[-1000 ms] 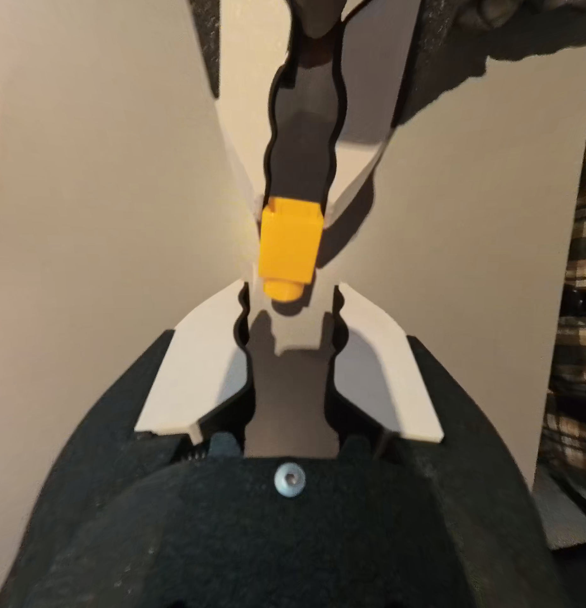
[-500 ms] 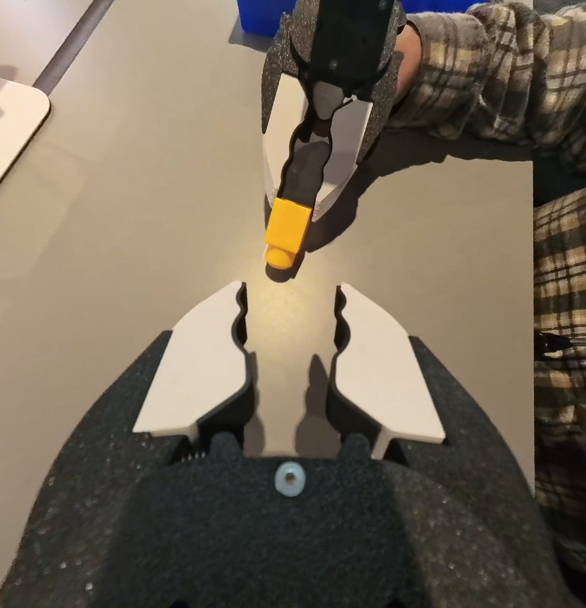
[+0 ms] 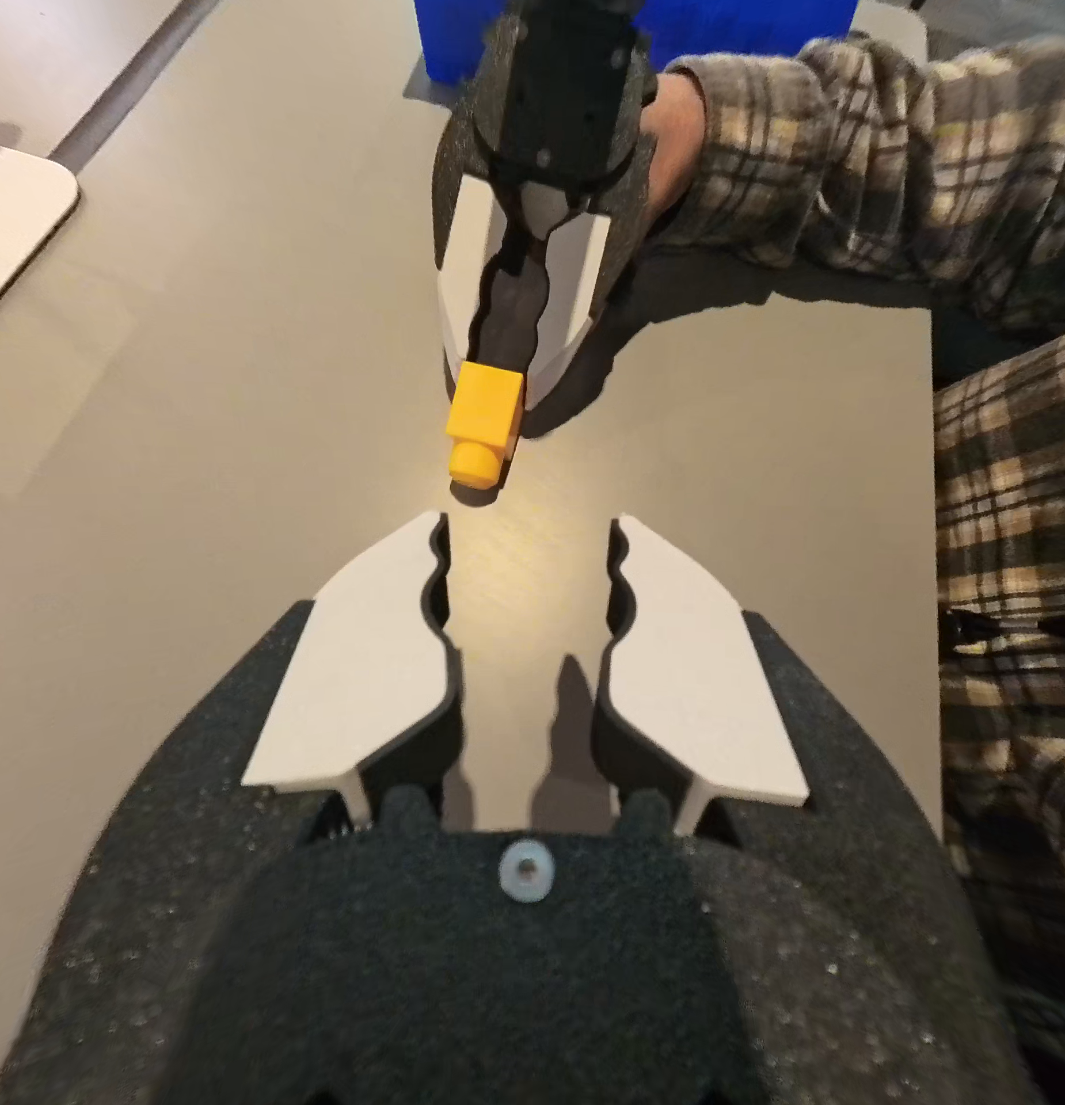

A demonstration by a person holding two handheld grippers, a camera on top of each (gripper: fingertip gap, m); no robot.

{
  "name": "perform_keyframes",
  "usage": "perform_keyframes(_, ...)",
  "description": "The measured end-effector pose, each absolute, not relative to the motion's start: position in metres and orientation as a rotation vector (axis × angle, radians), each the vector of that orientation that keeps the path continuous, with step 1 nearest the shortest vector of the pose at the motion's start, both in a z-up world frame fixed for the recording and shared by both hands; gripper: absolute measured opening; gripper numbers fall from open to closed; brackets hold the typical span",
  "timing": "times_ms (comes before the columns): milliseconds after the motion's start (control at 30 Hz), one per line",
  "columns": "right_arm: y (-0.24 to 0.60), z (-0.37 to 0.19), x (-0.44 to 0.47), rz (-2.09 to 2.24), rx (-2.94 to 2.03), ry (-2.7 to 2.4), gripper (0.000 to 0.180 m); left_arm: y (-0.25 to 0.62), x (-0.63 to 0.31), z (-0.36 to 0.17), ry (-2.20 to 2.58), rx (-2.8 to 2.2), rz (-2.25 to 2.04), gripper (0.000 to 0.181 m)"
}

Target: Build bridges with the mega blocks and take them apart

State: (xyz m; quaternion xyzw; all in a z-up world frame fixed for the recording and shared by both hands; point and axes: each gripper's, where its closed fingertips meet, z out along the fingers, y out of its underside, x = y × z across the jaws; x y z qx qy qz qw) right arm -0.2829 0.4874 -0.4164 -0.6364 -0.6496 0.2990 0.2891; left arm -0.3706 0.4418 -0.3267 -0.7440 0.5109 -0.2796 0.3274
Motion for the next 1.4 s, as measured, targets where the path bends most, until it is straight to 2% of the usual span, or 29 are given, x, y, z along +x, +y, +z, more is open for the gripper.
perform_keyframes(33,0.487,-0.417,-0.283,0.79,-1.693,-1.74,0.034,0.441,-0.373,-0.324,1.314,-1.944,-0.736,0.051)
perform_keyframes(267,0.491,-0.41,-0.277,0.747,-1.687,-1.677,0.065,0.417,-0.442,-0.276,1.078,-1.879,-0.668,0.054)
perform_keyframes(333,0.493,-0.396,-0.273,0.754,-1.657,-1.608,0.07,0.406,-0.491,-0.258,0.997,-1.896,-0.562,0.054)
perform_keyframes(500,0.492,-0.364,-0.262,0.753,-1.579,-1.476,0.069,0.374,-0.668,-0.246,0.676,-2.188,-0.126,0.058)
perform_keyframes(733,0.482,-0.351,-0.269,0.818,-1.557,-1.405,0.065,0.335,-0.765,-0.301,0.258,-2.558,-0.082,0.059)
perform_keyframes(867,0.482,-0.361,-0.268,0.787,-1.605,-1.404,0.064,0.35,-0.777,-0.334,0.001,-2.584,-0.146,0.052)
perform_keyframes(1033,0.481,-0.36,-0.264,0.824,-1.629,-1.355,0.059,0.361,-0.789,-0.372,-0.176,-2.703,-0.101,0.053)
perform_keyframes(1400,0.471,-0.351,-0.266,0.87,-1.61,-1.342,0.059,0.367,-0.786,-0.398,-0.252,-2.879,-0.133,0.058)
